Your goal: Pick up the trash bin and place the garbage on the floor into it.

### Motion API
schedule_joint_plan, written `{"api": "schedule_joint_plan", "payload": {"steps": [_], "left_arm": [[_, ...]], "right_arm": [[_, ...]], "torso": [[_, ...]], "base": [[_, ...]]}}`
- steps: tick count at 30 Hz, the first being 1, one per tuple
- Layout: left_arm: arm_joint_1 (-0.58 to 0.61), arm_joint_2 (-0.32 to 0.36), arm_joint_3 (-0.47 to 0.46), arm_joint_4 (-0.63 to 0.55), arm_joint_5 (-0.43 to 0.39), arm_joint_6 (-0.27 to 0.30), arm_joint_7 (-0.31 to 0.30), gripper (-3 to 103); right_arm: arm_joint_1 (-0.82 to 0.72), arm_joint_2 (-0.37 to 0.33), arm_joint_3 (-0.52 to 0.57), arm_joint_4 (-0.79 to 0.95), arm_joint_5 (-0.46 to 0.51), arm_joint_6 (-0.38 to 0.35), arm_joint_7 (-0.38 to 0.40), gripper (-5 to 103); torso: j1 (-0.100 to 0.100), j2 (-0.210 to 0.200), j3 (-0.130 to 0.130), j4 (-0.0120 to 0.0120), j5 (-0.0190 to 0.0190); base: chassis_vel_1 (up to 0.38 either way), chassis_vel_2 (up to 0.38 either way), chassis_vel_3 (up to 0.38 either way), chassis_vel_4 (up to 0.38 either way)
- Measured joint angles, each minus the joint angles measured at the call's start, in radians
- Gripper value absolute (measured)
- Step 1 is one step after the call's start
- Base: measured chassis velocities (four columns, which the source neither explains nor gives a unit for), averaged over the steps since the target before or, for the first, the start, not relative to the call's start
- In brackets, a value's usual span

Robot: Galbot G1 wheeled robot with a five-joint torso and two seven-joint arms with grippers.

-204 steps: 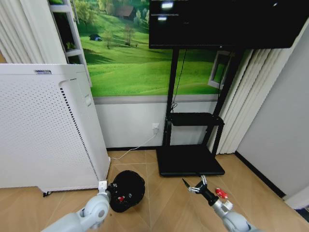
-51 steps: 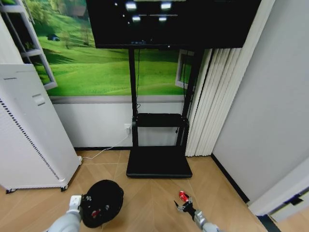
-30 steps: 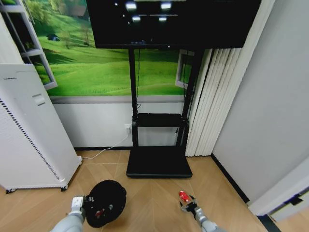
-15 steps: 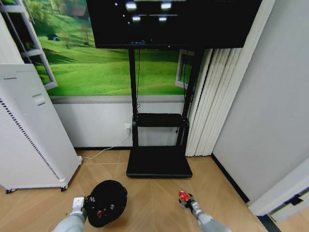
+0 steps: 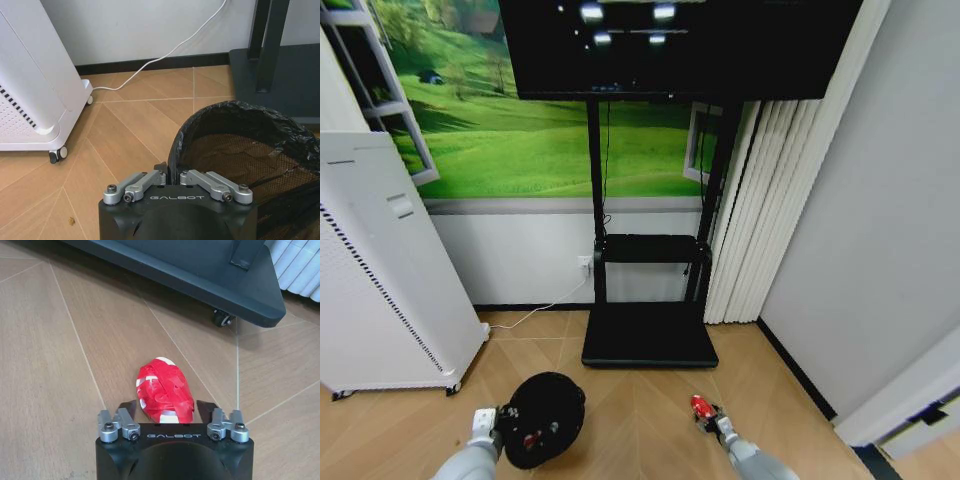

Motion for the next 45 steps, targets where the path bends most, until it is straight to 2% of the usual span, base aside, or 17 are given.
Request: {"api": "schedule_joint_plan", "payload": {"steps": [6, 9, 14, 18, 20, 21, 23, 24, 26, 28, 30, 31, 33, 38, 40, 43, 45], "left_arm": [[0.004, -0.003, -0.001, -0.004, 0.0, 0.0, 0.0, 7], [0.004, -0.002, -0.002, -0.005, 0.0, 0.0, 0.0, 7], [0.003, 0.003, -0.003, -0.01, -0.004, -0.001, 0.0, 7], [-0.007, 0.006, 0.002, -0.009, -0.013, -0.001, -0.007, 7], [-0.018, 0.007, 0.007, -0.007, -0.02, -0.001, -0.014, 7], [-0.018, 0.007, 0.007, -0.007, -0.02, -0.001, -0.014, 7], [-0.034, 0.013, 0.015, -0.007, -0.029, 0.0, -0.02, 7], [-0.034, 0.013, 0.015, -0.007, -0.029, 0.0, -0.02, 7], [-0.047, 0.021, 0.021, -0.003, -0.04, 0.002, -0.025, 7], [-0.05, 0.023, 0.022, -0.002, -0.042, 0.003, -0.026, 7], [-0.071, 0.024, 0.033, 0.003, -0.048, 0.004, -0.028, 7], [-0.071, 0.024, 0.033, 0.003, -0.048, 0.004, -0.028, 7], [-0.107, 0.024, 0.057, 0.008, -0.057, 0.009, -0.034, 7], [-0.168, 0.023, 0.092, 0.023, -0.075, 0.013, -0.041, 7], [-0.204, 0.022, 0.104, 0.032, -0.095, 0.018, -0.041, 7], [-0.216, 0.023, 0.107, 0.035, -0.103, 0.02, -0.041, 7], [-0.225, 0.023, 0.106, 0.037, -0.108, 0.021, -0.039, 7]], "right_arm": [[-0.001, -0.003, 0.006, 0.0, -0.002, -0.003, -0.003, 51], [-0.002, -0.004, 0.006, 0.0, -0.002, -0.002, -0.003, 48], [-0.006, -0.01, 0.008, 0.008, -0.006, 0.006, -0.005, 36], [-0.027, -0.039, -0.003, 0.048, -0.001, 0.022, -0.009, 36], [-0.064, -0.086, -0.018, 0.117, 0.025, 0.032, -0.004, 36], [-0.064, -0.086, -0.018, 0.117, 0.025, 0.032, -0.004, 36], [-0.106, -0.155, -0.027, 0.208, 0.044, 0.056, 0.01, 36], [-0.106, -0.155, -0.027, 0.208, 0.044, 0.056, 0.01, 36], [-0.154, -0.227, -0.013, 0.319, 0.032, 0.106, 0.022, 35], [-0.169, -0.249, -0.008, 0.358, 0.023, 0.131, 0.022, 35], [-0.191, -0.29, 0.027, 0.435, -0.054, 0.238, 0.014, 34], [-0.191, -0.29, 0.027, 0.435, -0.054, 0.238, 0.014, 34], [-0.204, -0.327, 0.065, 0.497, -0.125, 0.315, -0.001, 34], [-0.207, -0.358, 0.09, 0.57, -0.122, 0.381, -0.028, 34], [-0.2, -0.372, 0.099, 0.633, -0.111, 0.424, -0.076, 33], [-0.198, -0.378, 0.101, 0.676, -0.103, 0.446, -0.111, 33], [-0.201, -0.404, 0.093, 0.792, -0.097, 0.459, -0.144, 33]], "torso": [[0.0, 0.0, 0.0, 0.0, 0.0], [0.0, 0.0, 0.0, -0.0001, -0.0001], [0.0, 0.0, 0.0, 0.0001, 0.0], [0.0, 0.0, 0.0, 0.0003, 0.0004], [0.0, 0.0, 0.0, 0.0, 0.0002], [0.0, 0.0, 0.0, 0.0, 0.0002], [0.0, 0.0, 0.0, -0.0002, 0.0006], [0.0, 0.0, 0.0, -0.0002, 0.0006], [0.0, 0.0, 0.0, -0.0003, -0.0004], [0.0, 0.0, 0.0, -0.0005, -0.0001], [0.0, 0.0, 0.0, -0.0003, 0.0002], [0.0, 0.0, 0.0, -0.0003, 0.0002], [0.0, 0.0, 0.0, 0.0002, 0.0002], [0.0, 0.0, 0.0, -0.0001, -0.0001], [0.0, 0.0, 0.0, -0.0003, 0.0001], [0.0, 0.0, 0.0, -0.0002, -0.0002], [0.0, 0.0, 0.0, 0.0, 0.0002]], "base": [[0.0, 0.0, 0.0, 0.0], [0.0, 0.0, 0.0, 0.0], [0.0, 0.0, 0.0, 0.0], [0.0, 0.0, 0.0, 0.0], [0.0, 0.0, 0.0, 0.0], [0.0, 0.0, 0.0, 0.0], [0.0, 0.0, 0.0, 0.0], [0.0, 0.0, 0.0, 0.0], [0.0, 0.0, 0.0, 0.0], [0.0, 0.0, 0.0, 0.0], [0.0, 0.0, 0.0, 0.0], [0.0, 0.0, 0.0, 0.0], [0.0, 0.0, 0.0, 0.0], [0.0, 0.0, 0.0, 0.0], [0.0, 0.0, 0.0, 0.0], [0.0, 0.0, 0.0, 0.0], [0.0, 0.0, 0.0, 0.0]]}}
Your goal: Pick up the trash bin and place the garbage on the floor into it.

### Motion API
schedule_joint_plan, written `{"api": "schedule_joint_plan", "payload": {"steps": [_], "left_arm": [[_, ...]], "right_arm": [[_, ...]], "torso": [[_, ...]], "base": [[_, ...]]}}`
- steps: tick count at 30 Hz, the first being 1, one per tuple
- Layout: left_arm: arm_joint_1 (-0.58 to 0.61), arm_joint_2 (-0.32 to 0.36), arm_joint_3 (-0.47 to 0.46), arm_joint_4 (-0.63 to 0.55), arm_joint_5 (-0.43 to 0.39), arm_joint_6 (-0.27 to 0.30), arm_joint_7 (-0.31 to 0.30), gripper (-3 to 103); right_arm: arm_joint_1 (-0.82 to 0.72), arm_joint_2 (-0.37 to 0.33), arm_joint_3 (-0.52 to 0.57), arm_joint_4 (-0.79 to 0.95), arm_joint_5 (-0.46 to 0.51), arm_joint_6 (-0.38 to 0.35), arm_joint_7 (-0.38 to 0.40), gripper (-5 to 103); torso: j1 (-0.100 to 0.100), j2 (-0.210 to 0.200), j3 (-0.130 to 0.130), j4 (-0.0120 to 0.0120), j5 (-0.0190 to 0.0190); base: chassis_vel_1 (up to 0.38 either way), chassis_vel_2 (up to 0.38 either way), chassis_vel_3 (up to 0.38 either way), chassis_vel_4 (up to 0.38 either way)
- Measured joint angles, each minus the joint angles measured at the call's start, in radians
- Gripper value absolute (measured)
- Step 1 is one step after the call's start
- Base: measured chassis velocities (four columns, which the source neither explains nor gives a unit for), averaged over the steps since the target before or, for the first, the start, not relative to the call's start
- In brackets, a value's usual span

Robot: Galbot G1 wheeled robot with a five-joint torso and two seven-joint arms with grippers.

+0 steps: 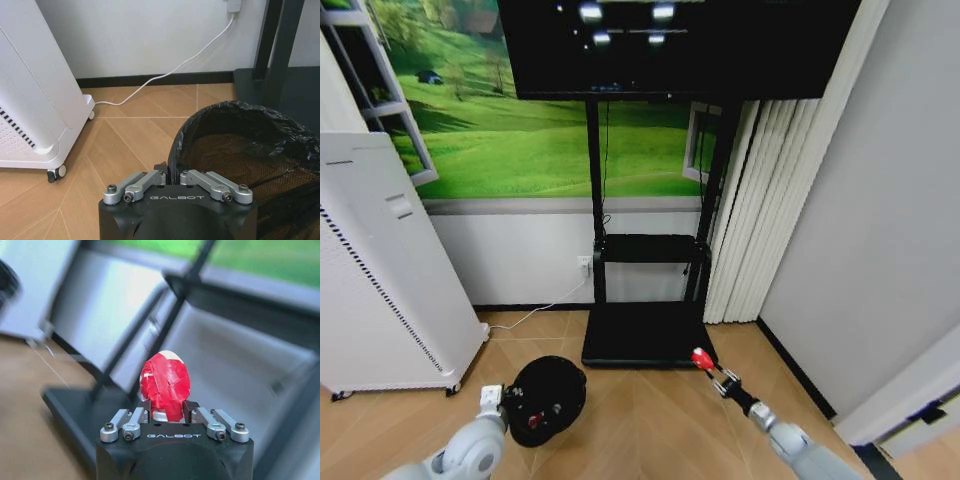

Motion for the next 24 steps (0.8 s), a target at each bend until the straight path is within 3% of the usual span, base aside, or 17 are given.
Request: {"api": "schedule_joint_plan", "payload": {"steps": [1, 4, 12, 17, 20, 24], "left_arm": [[0.0, 0.0, 0.0, 0.0, 0.0, 0.0, 0.0, 7], [0.007, -0.003, -0.009, -0.003, 0.0, 0.0, 0.004, 7], [0.005, -0.016, -0.012, -0.014, 0.007, 0.0, 0.005, 7], [0.001, -0.031, -0.018, -0.022, 0.01, 0.0, 0.004, 7], [-0.011, -0.039, -0.022, -0.026, -0.011, 0.0, 0.003, 7], [-0.013, -0.046, -0.026, -0.026, -0.016, 0.0, 0.001, 7]], "right_arm": [[0.0, 0.0, 0.0, 0.0, 0.0, 0.0, 0.0, 33], [0.0, -0.059, -0.054, 0.236, 0.02, -0.034, -0.015, 33], [0.044, -0.109, -0.175, 0.461, 0.071, -0.104, 0.027, 33], [0.158, -0.084, -0.334, 0.501, 0.101, -0.139, 0.103, 33], [0.271, -0.029, -0.503, 0.486, 0.164, -0.158, 0.181, 33], [0.315, 0.007, -0.588, 0.481, 0.2, -0.177, 0.218, 33]], "torso": [[0.0, 0.0, 0.0, 0.0, 0.0], [0.0, 0.0, 0.0, 0.0003, -0.0003], [0.0, 0.0, 0.0, -0.0003, -0.0001], [0.0, 0.0, 0.0, 0.0, -0.0002], [0.0, 0.0, 0.0, 0.0004, 0.0], [0.0, 0.0, 0.0, 0.0002, -0.0005]], "base": [[0.0, 0.0, 0.0, 0.0], [0.0, 0.0, 0.0, 0.0], [0.0, 0.0, 0.0, 0.0], [0.0, 0.0, 0.0, 0.0], [0.0, 0.0, 0.0, 0.0], [0.0, 0.0, 0.0, 0.0]]}}
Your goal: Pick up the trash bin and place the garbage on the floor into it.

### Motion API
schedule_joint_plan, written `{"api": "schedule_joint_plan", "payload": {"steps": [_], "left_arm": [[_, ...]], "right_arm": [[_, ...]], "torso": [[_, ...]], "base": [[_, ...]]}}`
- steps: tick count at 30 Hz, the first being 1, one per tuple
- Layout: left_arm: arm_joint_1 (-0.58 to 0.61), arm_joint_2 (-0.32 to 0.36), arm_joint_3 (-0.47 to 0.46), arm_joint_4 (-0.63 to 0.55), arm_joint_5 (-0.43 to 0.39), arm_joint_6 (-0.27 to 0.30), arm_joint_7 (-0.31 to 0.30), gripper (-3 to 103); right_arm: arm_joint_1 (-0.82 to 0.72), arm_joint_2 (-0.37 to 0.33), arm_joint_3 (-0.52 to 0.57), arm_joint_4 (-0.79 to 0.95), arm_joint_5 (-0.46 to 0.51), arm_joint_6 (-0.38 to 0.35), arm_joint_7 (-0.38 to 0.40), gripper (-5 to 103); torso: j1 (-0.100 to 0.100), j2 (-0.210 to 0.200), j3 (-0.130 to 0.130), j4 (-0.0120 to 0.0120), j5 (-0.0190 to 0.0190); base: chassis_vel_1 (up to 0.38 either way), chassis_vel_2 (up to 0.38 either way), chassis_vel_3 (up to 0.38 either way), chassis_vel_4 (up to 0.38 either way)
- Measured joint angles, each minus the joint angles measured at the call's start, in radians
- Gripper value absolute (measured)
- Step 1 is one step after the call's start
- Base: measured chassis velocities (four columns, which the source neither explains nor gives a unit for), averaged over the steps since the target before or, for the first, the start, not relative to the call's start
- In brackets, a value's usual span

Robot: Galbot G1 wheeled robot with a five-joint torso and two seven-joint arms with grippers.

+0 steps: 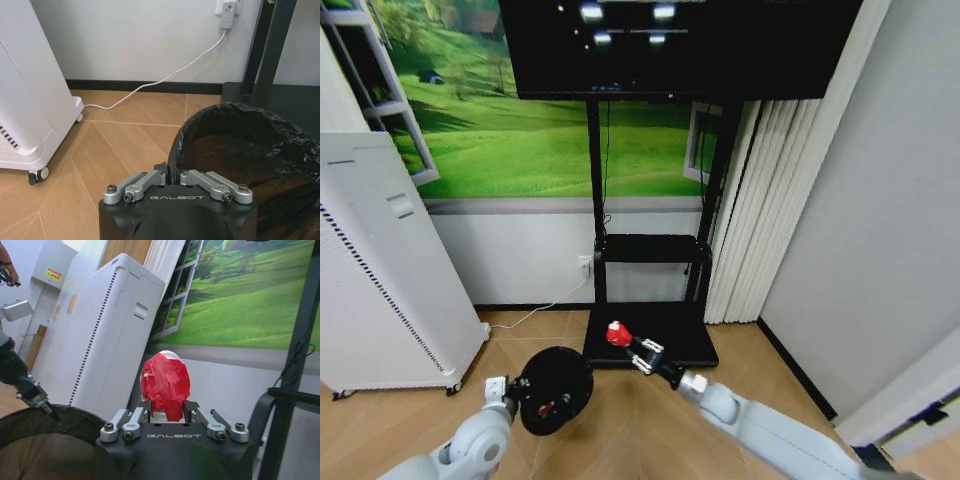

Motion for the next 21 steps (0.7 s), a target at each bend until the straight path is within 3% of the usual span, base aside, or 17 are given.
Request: {"api": "schedule_joint_plan", "payload": {"steps": [12, 21], "left_arm": [[0.017, -0.033, -0.045, 0.005, -0.025, -0.003, -0.011, 7], [0.012, -0.048, -0.045, 0.016, -0.03, -0.004, -0.013, 7]], "right_arm": [[0.009, 0.142, -0.15, -0.084, -0.077, -0.006, 0.065, 33], [0.038, 0.238, -0.207, -0.142, -0.072, -0.003, 0.075, 32]], "torso": [[0.0, 0.0, 0.0, -0.0003, 0.0002], [0.0, 0.0, 0.0, -0.0001, 0.0]], "base": [[0.0, 0.0, 0.0, 0.0], [0.0, 0.0, 0.0, 0.0]]}}
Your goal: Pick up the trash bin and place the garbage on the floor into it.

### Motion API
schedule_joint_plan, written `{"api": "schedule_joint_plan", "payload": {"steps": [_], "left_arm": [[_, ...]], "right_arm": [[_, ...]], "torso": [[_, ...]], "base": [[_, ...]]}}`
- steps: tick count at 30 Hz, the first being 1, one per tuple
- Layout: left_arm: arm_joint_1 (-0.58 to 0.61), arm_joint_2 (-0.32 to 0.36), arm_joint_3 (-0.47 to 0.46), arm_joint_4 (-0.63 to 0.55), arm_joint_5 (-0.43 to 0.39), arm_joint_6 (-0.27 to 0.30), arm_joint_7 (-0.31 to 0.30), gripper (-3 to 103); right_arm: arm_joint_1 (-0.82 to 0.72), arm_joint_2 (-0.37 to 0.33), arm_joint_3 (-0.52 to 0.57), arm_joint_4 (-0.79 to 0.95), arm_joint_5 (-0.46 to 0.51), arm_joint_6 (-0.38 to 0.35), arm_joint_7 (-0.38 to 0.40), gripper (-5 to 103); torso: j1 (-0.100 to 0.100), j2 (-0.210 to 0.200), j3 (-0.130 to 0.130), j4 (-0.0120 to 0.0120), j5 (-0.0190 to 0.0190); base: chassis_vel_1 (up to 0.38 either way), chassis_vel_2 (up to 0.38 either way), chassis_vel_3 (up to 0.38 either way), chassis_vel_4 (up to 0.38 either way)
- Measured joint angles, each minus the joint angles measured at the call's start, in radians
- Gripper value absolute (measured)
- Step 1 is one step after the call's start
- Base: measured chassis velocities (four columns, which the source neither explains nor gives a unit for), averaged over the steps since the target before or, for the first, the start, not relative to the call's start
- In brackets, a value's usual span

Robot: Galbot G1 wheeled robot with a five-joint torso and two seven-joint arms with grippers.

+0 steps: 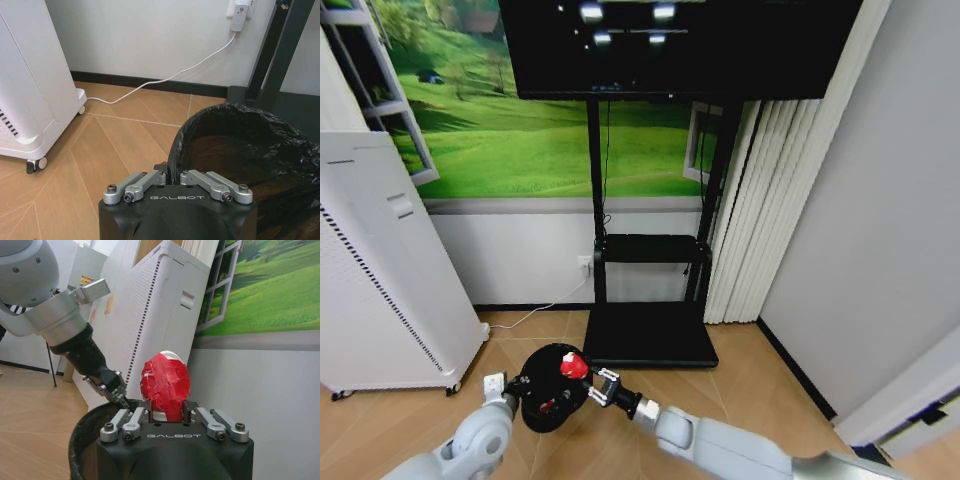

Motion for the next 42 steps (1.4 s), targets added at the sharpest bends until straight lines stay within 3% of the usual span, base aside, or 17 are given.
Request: {"api": "schedule_joint_plan", "payload": {"steps": [5, 12, 19, 20, 22, 23, 25, 27, 29, 30, 32, 33, 36, 38, 42], "left_arm": [[0.0, -0.006, 0.0, 0.005, -0.001, -0.002, 0.0, 7], [0.003, -0.012, -0.005, 0.005, -0.003, -0.004, 0.002, 7], [0.007, -0.01, -0.011, 0.005, -0.002, -0.006, 0.013, 7], [0.007, -0.01, -0.011, 0.005, -0.002, -0.006, 0.013, 7], [0.006, -0.012, -0.01, 0.006, -0.001, -0.006, 0.016, 7], [0.006, -0.012, -0.01, 0.006, -0.001, -0.006, 0.016, 7], [0.006, -0.011, -0.014, 0.008, 0.009, -0.007, 0.016, 7], [0.006, -0.01, -0.017, 0.01, 0.015, -0.009, 0.018, 7], [0.009, -0.008, -0.037, 0.013, 0.032, -0.014, 0.025, 7], [0.009, -0.008, -0.037, 0.013, 0.032, -0.014, 0.025, 7], [0.017, -0.001, -0.053, 0.016, 0.052, -0.019, 0.035, 7], [0.023, 0.002, -0.061, 0.017, 0.058, -0.019, 0.039, 7], [0.027, 0.004, -0.065, 0.019, 0.062, -0.019, 0.04, 7], [0.029, 0.002, -0.067, 0.03, 0.084, -0.019, 0.037, 7], [0.025, 0.0, -0.066, 0.046, 0.113, -0.01, 0.03, 7]], "right_arm": [[0.003, 0.066, -0.025, -0.039, -0.025, -0.012, 0.06, 32], [0.008, 0.094, -0.048, -0.06, -0.048, -0.031, 0.144, 29], [0.008, 0.079, -0.048, -0.063, -0.052, -0.036, 0.169, 55], [0.008, 0.079, -0.048, -0.063, -0.052, -0.036, 0.169, 55], [0.007, 0.08, -0.049, -0.061, -0.046, -0.044, 0.187, 71], [0.007, 0.08, -0.049, -0.061, -0.046, -0.044, 0.187, 71], [0.005, 0.076, -0.044, -0.05, -0.042, -0.049, 0.215, 83], [0.003, 0.071, -0.033, -0.047, -0.035, -0.049, 0.22, 83], [-0.013, 0.047, 0.049, -0.05, 0.02, -0.065, 0.254, 94], [-0.013, 0.047, 0.049, -0.05, 0.02, -0.065, 0.254, 94], [-0.035, -0.004, 0.165, -0.071, 0.093, -0.111, 0.309, 99], [-0.049, -0.038, 0.235, -0.079, 0.121, -0.141, 0.346, 100], [-0.064, -0.069, 0.294, -0.079, 0.144, -0.173, 0.384, 100], [-0.127, -0.145, 0.434, -0.052, 0.185, -0.258, 0.477, 100], [-0.217, -0.204, 0.547, -0.036, 0.173, -0.307, 0.52, 100]], "torso": [[0.0, 0.0, 0.0, 0.0, 0.0002], [0.0, 0.0, 0.0, 0.0, 0.0001], [0.0, 0.0, 0.0, -0.0001, 0.0002], [0.0, 0.0, 0.0, -0.0001, 0.0002], [0.0, 0.0, 0.0, -0.0002, 0.0001], [0.0, 0.0, 0.0, -0.0002, 0.0001], [0.0, 0.0, 0.0, 0.0001, 0.0004], [0.0, 0.0, 0.0, 0.0001, 0.0003], [0.0, 0.0, 0.0, 0.0001, 0.0005], [0.0, 0.0, 0.0, 0.0001, 0.0005], [0.0, 0.0, 0.0, 0.0, 0.0006], [0.0, 0.0, 0.0, -0.0001, 0.0006], [0.0, 0.0, 0.0, -0.0002, 0.0007], [0.0, 0.0, 0.0, -0.0003, 0.0003], [0.0, 0.0, 0.0, 0.0, 0.0006]], "base": [[0.0, 0.0, 0.0, 0.0], [0.0, 0.0, 0.0, 0.0], [0.0, 0.0, 0.0, 0.0], [0.0, 0.0, 0.0, 0.0], [0.0, 0.0, 0.0, 0.0], [0.0, 0.0, 0.0, 0.0], [0.0, 0.0, 0.0, 0.0], [0.0, 0.0, 0.0, 0.0], [0.0, 0.0, 0.0, 0.0], [0.0, 0.0, 0.0, 0.0], [0.0, 0.0, 0.0, 0.0], [0.0, 0.0, 0.0, 0.0], [0.0, 0.0, 0.0, 0.0], [0.0, 0.0, 0.0, 0.0], [0.0, 0.0, 0.0, 0.0]]}}
